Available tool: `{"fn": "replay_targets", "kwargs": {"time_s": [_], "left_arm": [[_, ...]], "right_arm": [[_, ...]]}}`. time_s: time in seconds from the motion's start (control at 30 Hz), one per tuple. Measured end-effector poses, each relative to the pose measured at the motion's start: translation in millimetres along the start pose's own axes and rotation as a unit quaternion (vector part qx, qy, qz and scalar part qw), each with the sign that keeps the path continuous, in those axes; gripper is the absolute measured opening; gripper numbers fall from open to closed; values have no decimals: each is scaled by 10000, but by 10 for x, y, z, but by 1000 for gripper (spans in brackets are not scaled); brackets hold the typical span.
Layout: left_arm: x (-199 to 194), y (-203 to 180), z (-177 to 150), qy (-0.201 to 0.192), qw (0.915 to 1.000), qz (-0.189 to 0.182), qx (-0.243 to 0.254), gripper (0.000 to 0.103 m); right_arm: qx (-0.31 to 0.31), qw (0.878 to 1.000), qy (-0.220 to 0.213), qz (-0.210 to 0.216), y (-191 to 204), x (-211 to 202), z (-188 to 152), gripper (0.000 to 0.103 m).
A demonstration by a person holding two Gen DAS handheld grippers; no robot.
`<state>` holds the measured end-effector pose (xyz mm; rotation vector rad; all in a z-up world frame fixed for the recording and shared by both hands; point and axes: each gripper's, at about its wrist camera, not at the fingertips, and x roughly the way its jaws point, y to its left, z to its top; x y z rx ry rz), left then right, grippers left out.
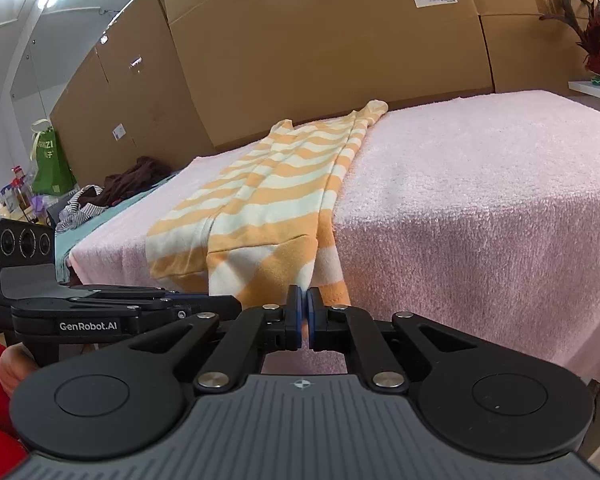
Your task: Fold clothes
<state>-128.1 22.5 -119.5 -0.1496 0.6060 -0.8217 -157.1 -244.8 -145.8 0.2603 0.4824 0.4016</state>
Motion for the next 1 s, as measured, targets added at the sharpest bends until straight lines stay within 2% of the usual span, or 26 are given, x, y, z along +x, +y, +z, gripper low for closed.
{"fn": "replay_targets", "kwargs": {"time_s": [0.1, 0.2, 0.27, 0.4, 0.47, 0.53, 0.6, 0.67, 0.87, 1.0], "left_arm": [[68, 84, -89, 370, 9991, 3, -190, 1], [-98, 2, -162, 258, 9996, -89, 114, 5], [-223, -25, -185, 221, 9993, -42, 312, 23], [-546, 124, -226, -13, 9992, 227, 319, 39], [-693, 275, -228, -184, 9984, 496, 210, 53], [-825, 448, -217, -354, 9967, 726, 58, 53], [-896, 599, -188, -532, 9960, 716, -67, 54], [-871, 692, -124, -505, 9966, 655, 3, 55], [-626, 691, 48, -286, 9958, 384, 778, 60], [-425, 710, 111, -95, 9955, 238, 917, 60]], "right_arm": [[-44, 9999, 60, -107, -10, 39, -15, 4], [-112, 9998, 46, -162, -16, 20, -15, 10], [-185, 9997, -37, -141, -16, -52, 0, 16], [-334, 9994, 0, -72, -60, -101, 48, 31], [-378, 9993, 64, 42, -75, -77, 80, 37], [-384, 9990, 104, 219, -97, -31, 123, 37], [-375, 9985, 159, 376, -130, 36, 175, 37], [-331, 9975, 287, 548, -182, 123, 226, 37], [-282, 9916, 576, 1123, -340, 285, 374, 38], [-495, 9844, 839, 1465, -366, 368, 412, 38]]}}
